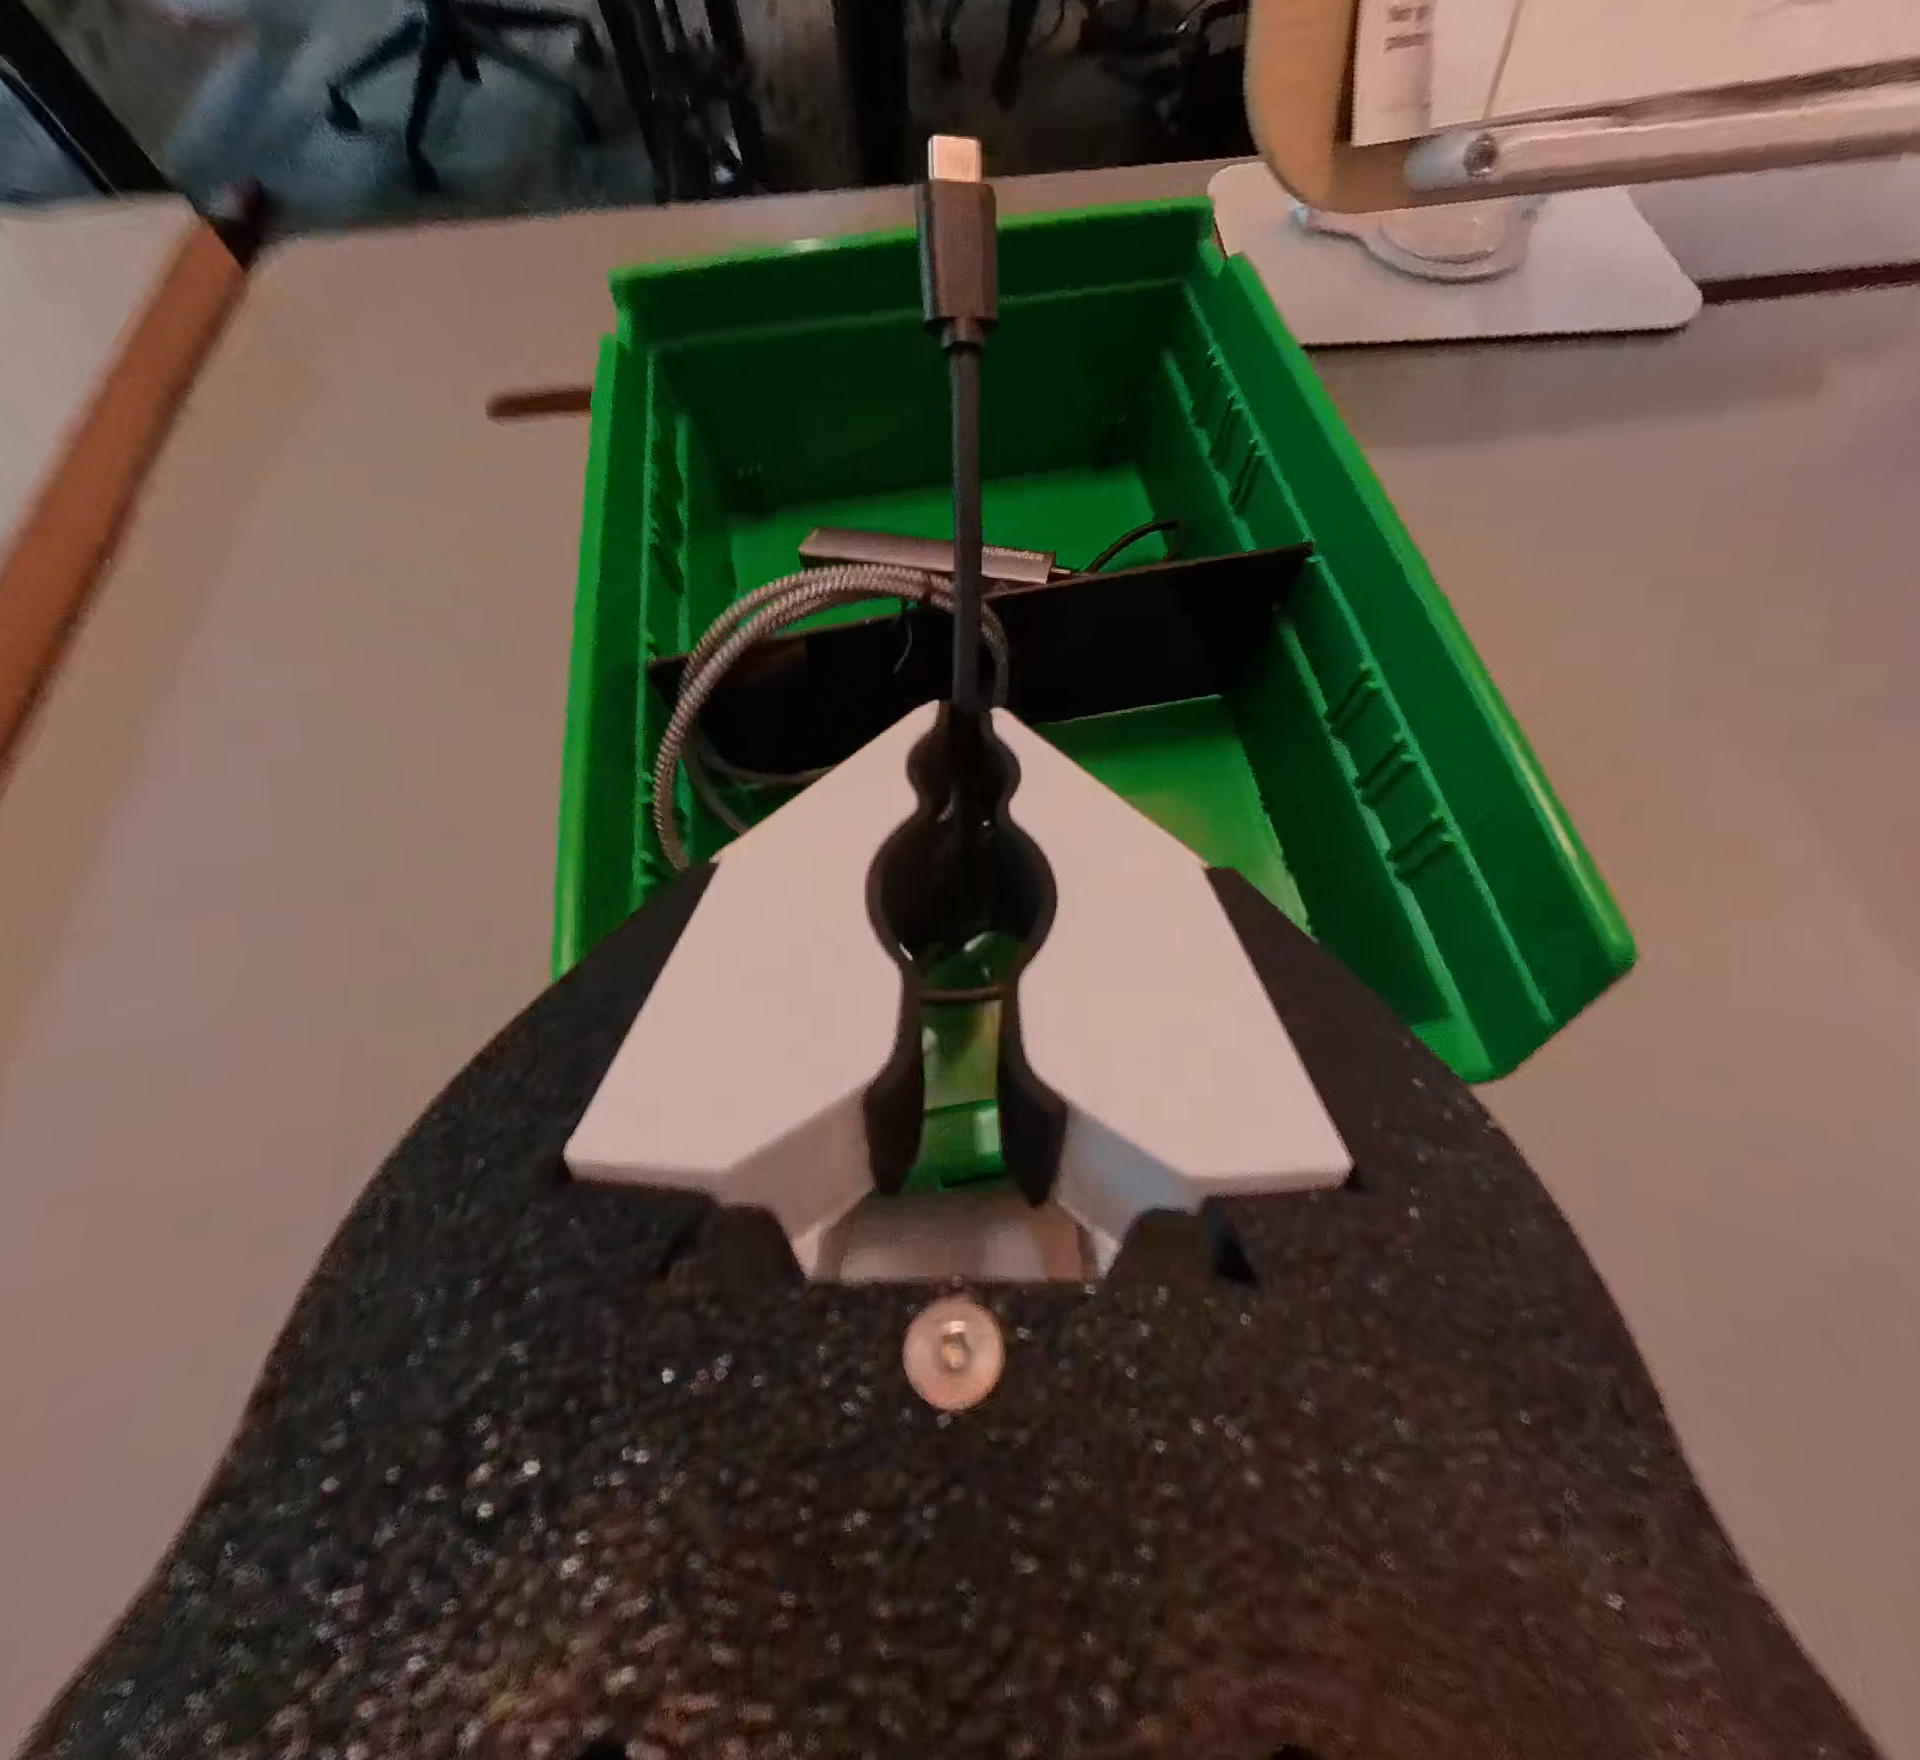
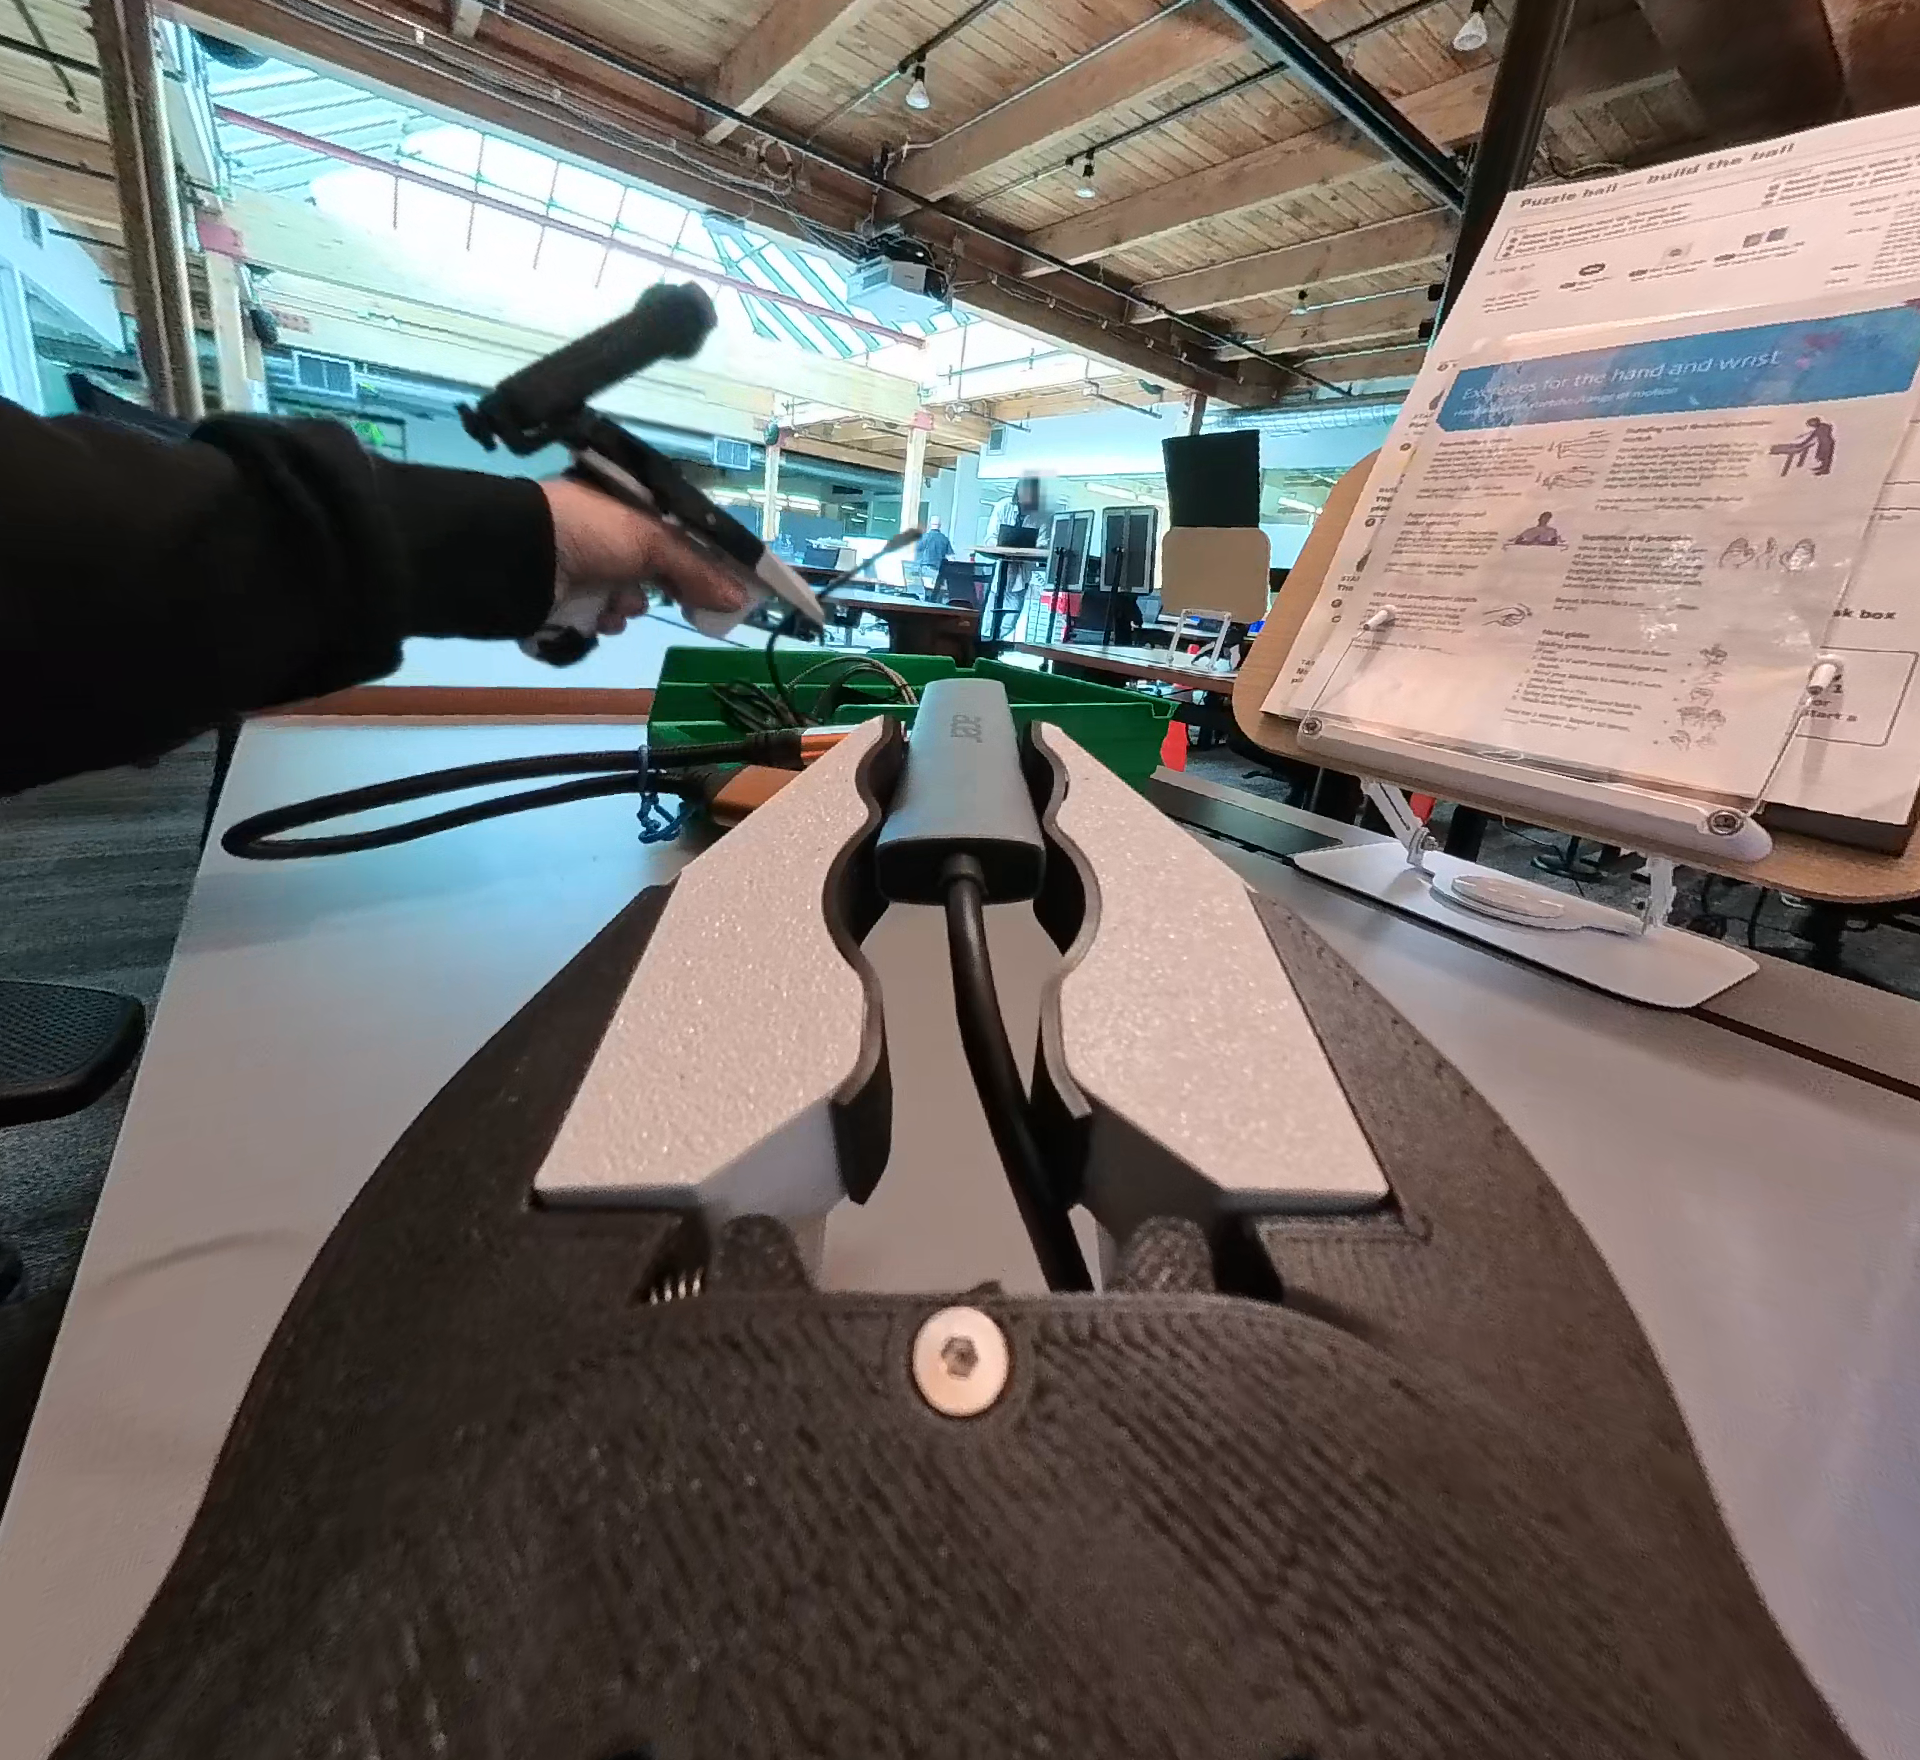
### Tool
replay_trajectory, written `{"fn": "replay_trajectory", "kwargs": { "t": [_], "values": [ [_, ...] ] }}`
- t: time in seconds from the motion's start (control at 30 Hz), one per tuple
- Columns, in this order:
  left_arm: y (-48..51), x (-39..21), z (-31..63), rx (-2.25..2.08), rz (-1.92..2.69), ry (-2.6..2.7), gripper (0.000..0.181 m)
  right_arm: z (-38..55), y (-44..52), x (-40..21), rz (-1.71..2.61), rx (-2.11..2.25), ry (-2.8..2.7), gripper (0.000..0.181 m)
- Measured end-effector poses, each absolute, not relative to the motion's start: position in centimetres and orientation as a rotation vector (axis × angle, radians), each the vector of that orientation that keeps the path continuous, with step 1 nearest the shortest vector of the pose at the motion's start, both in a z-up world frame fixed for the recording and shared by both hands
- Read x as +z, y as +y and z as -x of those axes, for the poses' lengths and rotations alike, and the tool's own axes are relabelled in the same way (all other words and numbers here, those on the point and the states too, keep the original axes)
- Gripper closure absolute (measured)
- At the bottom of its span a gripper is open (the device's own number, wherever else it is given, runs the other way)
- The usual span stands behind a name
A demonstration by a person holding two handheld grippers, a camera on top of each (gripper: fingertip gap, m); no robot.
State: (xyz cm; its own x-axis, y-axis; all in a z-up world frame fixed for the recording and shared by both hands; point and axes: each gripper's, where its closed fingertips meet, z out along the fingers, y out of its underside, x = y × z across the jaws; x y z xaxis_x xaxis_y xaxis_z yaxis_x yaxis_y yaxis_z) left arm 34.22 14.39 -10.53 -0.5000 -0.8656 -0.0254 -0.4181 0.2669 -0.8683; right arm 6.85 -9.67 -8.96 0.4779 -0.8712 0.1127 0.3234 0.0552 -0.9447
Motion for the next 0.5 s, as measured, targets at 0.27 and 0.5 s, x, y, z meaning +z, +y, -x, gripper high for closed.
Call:
{"fn": "replay_trajectory", "kwargs": {
  "t": [0.27, 0.5],
  "values": [
    [10.0, -1.4, -27.4, -1.079, 0.653, 2.197, 0.181, -6.9, -10.4, -8.7, 1.147, -1.003, 0.604, 0.160],
    [5.7, -5.9, -15.8, -0.903, 0.424, 2.962, 0.180, -6.8, -11.6, -8.5, 1.117, -1.017, 0.626, 0.159]
  ]
}}
